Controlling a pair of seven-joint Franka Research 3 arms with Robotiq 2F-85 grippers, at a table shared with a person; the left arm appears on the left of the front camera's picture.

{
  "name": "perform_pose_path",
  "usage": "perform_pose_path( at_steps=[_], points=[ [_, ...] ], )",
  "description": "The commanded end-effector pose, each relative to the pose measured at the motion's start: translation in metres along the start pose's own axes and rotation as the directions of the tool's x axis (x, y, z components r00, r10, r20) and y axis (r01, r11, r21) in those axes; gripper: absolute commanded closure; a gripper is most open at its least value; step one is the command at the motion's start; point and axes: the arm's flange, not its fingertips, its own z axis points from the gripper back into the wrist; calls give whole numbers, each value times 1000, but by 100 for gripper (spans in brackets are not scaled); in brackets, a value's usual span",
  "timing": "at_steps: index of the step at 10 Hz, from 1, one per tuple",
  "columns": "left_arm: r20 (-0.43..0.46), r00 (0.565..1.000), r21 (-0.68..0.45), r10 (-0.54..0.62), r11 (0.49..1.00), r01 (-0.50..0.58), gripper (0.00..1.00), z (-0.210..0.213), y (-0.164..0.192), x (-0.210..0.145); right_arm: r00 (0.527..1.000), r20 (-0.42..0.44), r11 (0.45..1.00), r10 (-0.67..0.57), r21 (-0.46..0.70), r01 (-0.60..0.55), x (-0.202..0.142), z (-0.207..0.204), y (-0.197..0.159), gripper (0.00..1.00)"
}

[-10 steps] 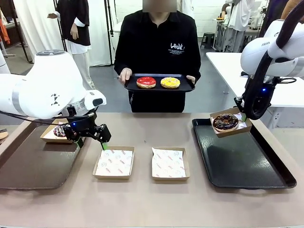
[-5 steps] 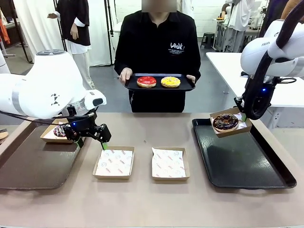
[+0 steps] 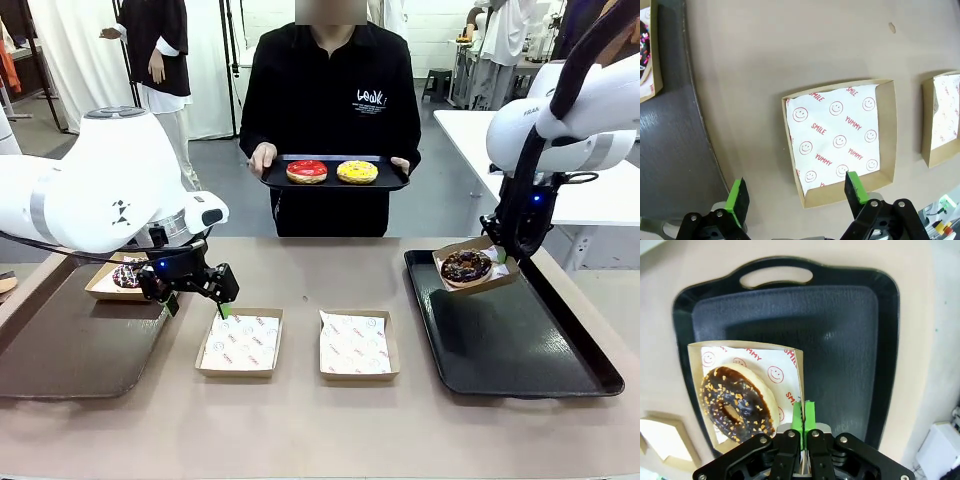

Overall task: Individually package the donuts and arrange them on the tray.
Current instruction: Place the picked Paper togo box on the Handle tray while simultaneously picking up another Paper togo box from the table with the other hand.

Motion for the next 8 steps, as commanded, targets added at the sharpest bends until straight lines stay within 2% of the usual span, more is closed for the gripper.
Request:
perform_pose_path(
  at_steps=[1, 5, 8],
  points=[
    [-8, 999, 66, 33, 997, -32, 0, -1, -16, 1, 1000, 6, 1000, 12, -6, -12, 10, -7, -11, 98],
    [-18, 996, 117, 82, 990, -79, 0, -11, -24, -3, 999, 29, 999, 33, 26, -33, 9, -23, -22, 98],
    [-22, 993, 100, 119, 988, -116, 0, -22, -15, -8, 998, 46, 999, 40, 33, -41, 10, -26, -24, 98]
  ],
)
